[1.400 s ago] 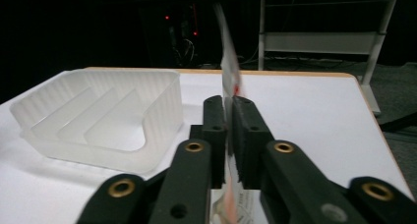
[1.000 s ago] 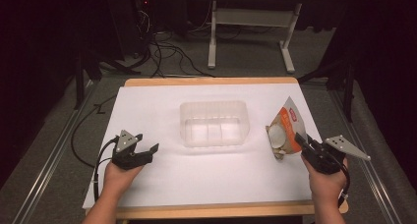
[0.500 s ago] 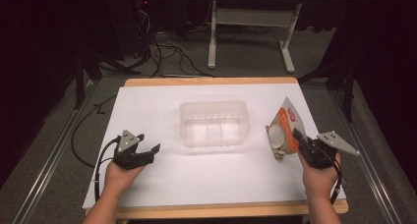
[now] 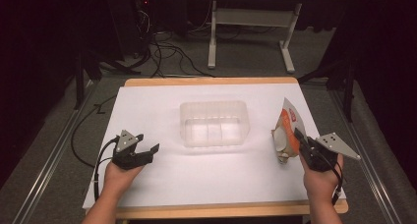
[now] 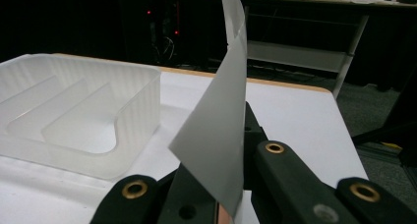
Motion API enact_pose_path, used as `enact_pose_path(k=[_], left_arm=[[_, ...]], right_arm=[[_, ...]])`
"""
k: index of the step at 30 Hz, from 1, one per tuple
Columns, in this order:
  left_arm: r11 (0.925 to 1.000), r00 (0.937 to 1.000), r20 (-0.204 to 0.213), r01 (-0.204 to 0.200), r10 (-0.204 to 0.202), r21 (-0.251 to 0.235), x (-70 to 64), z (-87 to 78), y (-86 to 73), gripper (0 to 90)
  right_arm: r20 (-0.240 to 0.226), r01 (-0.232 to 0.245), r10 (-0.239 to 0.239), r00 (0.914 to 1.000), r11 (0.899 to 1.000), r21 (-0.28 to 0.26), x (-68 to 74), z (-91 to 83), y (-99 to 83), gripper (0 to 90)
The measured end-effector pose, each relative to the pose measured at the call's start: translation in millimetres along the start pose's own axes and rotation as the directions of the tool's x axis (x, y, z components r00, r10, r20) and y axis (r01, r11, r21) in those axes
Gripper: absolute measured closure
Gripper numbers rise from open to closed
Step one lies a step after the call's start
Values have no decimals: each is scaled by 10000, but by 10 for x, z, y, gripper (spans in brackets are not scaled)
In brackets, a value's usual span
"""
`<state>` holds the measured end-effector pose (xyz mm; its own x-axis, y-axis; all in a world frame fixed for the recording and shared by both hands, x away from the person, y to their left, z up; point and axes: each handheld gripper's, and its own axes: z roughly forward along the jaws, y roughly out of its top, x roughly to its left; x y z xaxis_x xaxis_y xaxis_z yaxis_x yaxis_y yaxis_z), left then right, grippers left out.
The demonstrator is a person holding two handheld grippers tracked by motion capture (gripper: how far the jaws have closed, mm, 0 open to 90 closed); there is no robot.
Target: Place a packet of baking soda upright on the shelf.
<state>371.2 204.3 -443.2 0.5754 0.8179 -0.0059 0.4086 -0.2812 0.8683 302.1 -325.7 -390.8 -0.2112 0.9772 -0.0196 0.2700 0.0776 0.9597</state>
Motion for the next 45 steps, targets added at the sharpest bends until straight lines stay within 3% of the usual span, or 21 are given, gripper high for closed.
enact_pose_path(k=[7,13,25,31,45], left_arm=[[10000,10000,-6,-1,1,-73,1,-12,4,284],[9999,10000,-10,4,-4,-124,9,-13,10,284],[9996,10000,-43,5,-6,-286,14,-46,15,288],[9994,10000,-24,57,-58,-344,24,-49,15,288],[9993,10000,43,26,-25,-383,29,-64,22,287]], right_arm=[[54,388,-387,9992,9989,-262,42,-88,62,900],[-72,360,-364,9993,9982,-474,91,-128,137,900],[-291,201,-219,9993,9979,-619,161,-19,295,900],[-354,351,-379,9987,9965,-754,218,11,433,900],[-602,223,-297,9977,9926,-1197,356,37,744,900]])
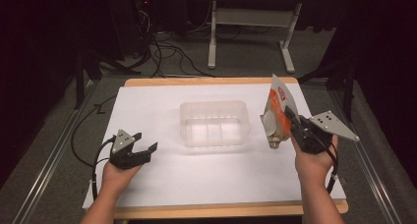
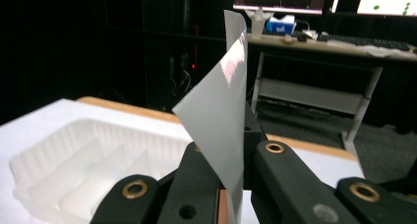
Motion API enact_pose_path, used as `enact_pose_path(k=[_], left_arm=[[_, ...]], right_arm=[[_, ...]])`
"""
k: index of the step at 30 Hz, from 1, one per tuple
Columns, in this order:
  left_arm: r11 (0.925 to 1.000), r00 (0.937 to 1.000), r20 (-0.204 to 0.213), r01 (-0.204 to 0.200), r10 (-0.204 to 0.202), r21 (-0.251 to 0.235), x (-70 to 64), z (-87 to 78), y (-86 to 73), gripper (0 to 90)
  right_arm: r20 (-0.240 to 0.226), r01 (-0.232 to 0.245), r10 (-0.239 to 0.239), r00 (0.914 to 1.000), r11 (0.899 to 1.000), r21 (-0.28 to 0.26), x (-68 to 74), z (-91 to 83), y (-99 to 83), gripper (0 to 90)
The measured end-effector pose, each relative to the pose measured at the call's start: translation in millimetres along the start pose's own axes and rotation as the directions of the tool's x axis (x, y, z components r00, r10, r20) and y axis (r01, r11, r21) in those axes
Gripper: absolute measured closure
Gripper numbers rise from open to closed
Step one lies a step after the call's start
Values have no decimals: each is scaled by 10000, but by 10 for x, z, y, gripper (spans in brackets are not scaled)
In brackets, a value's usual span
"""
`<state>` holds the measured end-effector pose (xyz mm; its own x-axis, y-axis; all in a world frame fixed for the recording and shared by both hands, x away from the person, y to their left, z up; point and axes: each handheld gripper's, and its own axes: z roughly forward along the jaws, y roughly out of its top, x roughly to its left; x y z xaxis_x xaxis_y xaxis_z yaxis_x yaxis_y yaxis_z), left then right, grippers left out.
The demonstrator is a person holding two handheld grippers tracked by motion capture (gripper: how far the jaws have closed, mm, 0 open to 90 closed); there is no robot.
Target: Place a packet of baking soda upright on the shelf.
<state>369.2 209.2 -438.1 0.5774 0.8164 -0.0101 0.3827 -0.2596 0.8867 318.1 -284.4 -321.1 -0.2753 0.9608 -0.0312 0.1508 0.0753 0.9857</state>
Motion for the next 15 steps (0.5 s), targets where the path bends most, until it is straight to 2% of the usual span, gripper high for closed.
enact_pose_path(k=[3,9,15], left_arm=[[10000,10000,-14,28,-28,-33,0,3,0,287],[10000,10000,-59,21,-21,-73,-2,-1,3,285],[10000,10000,-92,38,-39,-89,8,-12,5,280]], right_arm=[[-114,-100,98,9999,9997,-222,8,-12,111,900],[-234,97,-110,9997,9984,-551,69,-12,341,900],[-479,159,-191,9987,9976,-681,180,58,460,900]])
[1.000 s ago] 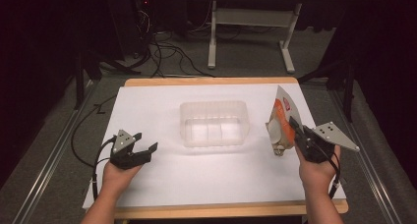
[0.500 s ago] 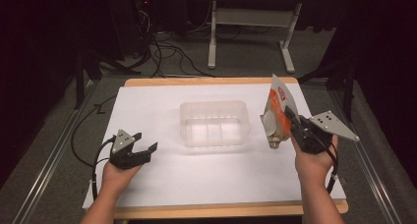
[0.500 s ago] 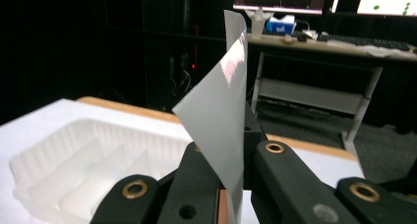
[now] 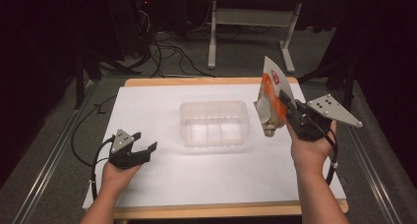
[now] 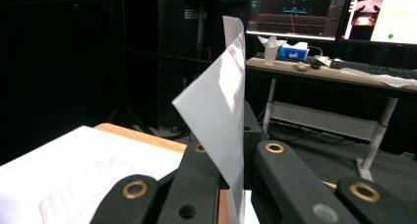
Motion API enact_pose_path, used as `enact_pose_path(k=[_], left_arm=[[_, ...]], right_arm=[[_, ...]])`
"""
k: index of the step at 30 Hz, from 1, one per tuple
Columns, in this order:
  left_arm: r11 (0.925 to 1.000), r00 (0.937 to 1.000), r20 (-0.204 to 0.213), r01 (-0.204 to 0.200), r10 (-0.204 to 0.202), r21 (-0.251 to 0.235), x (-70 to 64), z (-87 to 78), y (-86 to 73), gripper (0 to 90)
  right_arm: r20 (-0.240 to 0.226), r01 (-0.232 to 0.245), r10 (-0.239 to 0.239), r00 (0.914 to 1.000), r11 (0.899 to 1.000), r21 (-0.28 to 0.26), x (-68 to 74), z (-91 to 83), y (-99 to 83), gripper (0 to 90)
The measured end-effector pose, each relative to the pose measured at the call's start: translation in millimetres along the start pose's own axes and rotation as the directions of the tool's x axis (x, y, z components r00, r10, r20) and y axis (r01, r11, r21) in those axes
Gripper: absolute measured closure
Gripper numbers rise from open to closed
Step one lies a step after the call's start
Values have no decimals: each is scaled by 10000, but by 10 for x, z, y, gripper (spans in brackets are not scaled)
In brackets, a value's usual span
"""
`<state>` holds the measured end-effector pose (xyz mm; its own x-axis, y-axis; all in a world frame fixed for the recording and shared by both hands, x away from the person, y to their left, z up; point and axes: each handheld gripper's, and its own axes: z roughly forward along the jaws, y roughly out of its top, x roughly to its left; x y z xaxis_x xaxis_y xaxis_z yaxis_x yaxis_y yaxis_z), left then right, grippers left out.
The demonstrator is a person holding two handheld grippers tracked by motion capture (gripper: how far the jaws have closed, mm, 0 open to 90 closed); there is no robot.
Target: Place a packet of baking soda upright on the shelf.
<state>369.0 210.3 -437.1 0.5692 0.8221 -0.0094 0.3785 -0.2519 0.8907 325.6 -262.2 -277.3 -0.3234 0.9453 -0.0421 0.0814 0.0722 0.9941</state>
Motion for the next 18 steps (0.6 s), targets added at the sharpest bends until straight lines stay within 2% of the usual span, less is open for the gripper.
enact_pose_path(k=[3,6,9,18], left_arm=[[9999,9999,31,138,-137,-56,7,-8,-3,277],[10000,9999,90,90,-90,-22,-2,-9,-6,276],[9999,9998,161,125,-124,-35,-6,-4,-6,276],[9995,9996,143,260,-258,-150,18,-22,-6,276]], right_arm=[[-155,-78,79,9998,9999,81,78,72,4,900],[-299,-183,188,9994,9997,165,152,139,-14,900],[-431,-12,22,9991,9997,226,255,192,-22,900],[-933,-31,46,9956,9999,164,471,334,2,900]])
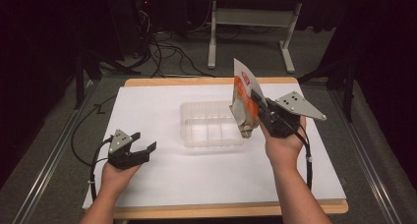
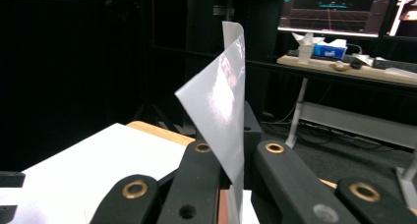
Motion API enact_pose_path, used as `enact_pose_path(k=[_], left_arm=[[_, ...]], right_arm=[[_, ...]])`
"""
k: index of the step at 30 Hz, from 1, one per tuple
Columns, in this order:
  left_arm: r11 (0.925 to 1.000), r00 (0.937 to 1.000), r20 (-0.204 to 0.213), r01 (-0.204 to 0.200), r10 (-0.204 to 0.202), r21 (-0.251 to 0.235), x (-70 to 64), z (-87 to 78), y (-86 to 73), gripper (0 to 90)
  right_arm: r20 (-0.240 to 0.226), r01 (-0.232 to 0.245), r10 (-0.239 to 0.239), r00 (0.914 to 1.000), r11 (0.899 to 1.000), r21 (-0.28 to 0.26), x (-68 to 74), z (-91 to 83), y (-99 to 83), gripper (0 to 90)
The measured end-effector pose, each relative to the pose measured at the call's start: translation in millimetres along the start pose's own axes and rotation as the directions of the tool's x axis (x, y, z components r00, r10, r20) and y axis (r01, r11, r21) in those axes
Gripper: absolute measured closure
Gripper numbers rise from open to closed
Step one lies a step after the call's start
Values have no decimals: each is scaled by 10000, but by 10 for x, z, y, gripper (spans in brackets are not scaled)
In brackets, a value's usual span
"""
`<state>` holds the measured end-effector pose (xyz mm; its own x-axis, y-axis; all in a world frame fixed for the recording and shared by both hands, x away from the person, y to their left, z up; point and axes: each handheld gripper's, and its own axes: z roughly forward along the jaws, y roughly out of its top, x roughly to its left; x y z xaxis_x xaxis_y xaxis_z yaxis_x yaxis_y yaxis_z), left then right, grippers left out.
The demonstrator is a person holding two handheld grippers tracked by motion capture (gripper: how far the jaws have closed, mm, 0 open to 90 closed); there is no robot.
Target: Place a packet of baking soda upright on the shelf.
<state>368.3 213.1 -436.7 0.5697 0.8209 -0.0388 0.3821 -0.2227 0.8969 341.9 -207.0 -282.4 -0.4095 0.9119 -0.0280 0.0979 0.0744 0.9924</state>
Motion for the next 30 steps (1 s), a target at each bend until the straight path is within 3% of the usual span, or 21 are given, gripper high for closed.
enact_pose_path(k=[18,30], left_arm=[[10000,10000,30,-14,14,4,0,-3,0,276],[9999,9999,119,-97,96,58,-21,18,4,276]], right_arm=[[-764,-98,111,9970,9998,177,349,474,-85,900],[-959,-232,268,9950,9990,386,431,686,-169,900]])
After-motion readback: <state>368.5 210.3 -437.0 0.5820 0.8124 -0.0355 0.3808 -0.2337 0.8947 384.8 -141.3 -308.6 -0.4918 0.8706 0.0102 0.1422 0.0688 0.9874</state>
